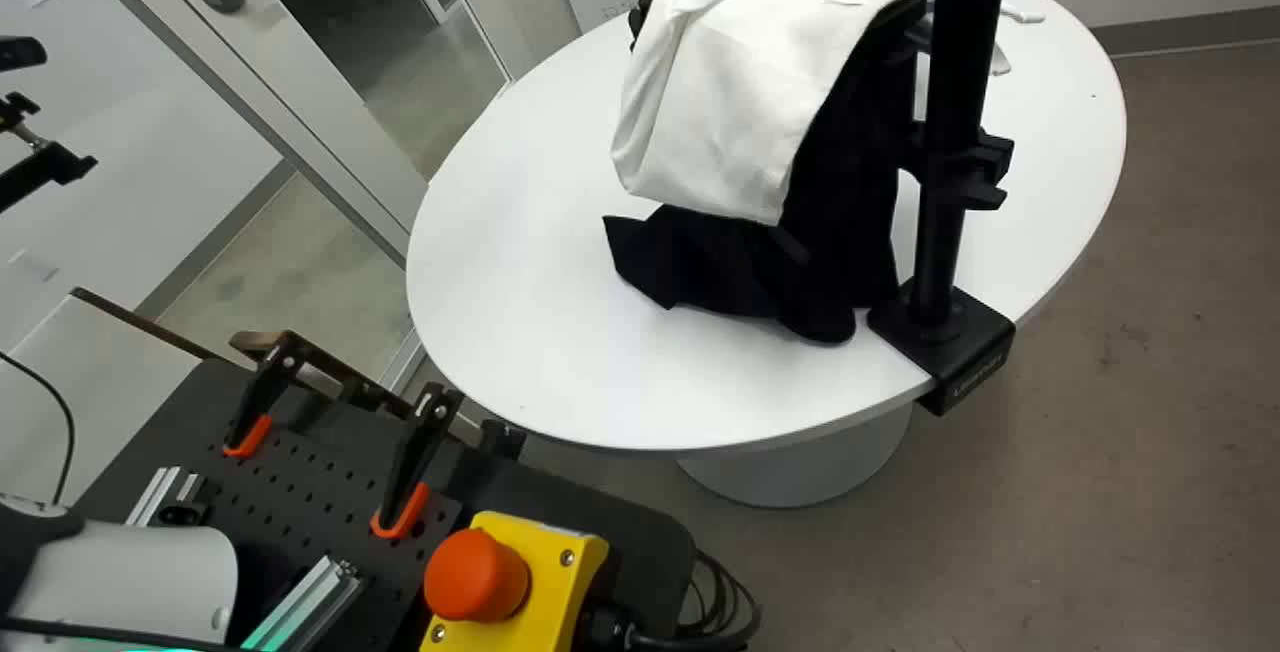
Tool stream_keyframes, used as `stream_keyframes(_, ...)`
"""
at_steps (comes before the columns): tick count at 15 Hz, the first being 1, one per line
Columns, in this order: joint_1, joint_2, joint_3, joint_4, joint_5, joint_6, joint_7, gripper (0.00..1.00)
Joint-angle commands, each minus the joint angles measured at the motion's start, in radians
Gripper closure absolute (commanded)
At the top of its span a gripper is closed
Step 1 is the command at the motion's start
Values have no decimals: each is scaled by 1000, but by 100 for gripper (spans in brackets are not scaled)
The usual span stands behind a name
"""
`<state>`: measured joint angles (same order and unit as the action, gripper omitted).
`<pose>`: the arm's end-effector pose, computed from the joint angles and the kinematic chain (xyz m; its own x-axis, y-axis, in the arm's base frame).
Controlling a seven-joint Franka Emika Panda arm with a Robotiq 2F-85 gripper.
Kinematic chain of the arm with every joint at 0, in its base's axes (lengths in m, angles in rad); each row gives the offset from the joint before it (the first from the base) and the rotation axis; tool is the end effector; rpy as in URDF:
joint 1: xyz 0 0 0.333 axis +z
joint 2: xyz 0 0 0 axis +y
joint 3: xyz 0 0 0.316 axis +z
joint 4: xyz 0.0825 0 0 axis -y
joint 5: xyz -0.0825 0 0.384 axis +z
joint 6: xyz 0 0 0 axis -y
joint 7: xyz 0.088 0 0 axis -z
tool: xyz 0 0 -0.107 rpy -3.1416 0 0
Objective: Remove the white towel from the black stand and put it on the table
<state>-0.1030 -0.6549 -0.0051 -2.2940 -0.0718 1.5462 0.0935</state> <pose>0.3366 -0.0448 0.5755 0.9760 -0.2000 -0.0859 -0.1937 -0.9780 0.0768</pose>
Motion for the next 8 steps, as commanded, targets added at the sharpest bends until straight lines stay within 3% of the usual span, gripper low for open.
stream_keyframes(1,11,1,-8,4,-4,-3,5,0)
stream_keyframes(8,7,10,-9,12,0,1,15,0)
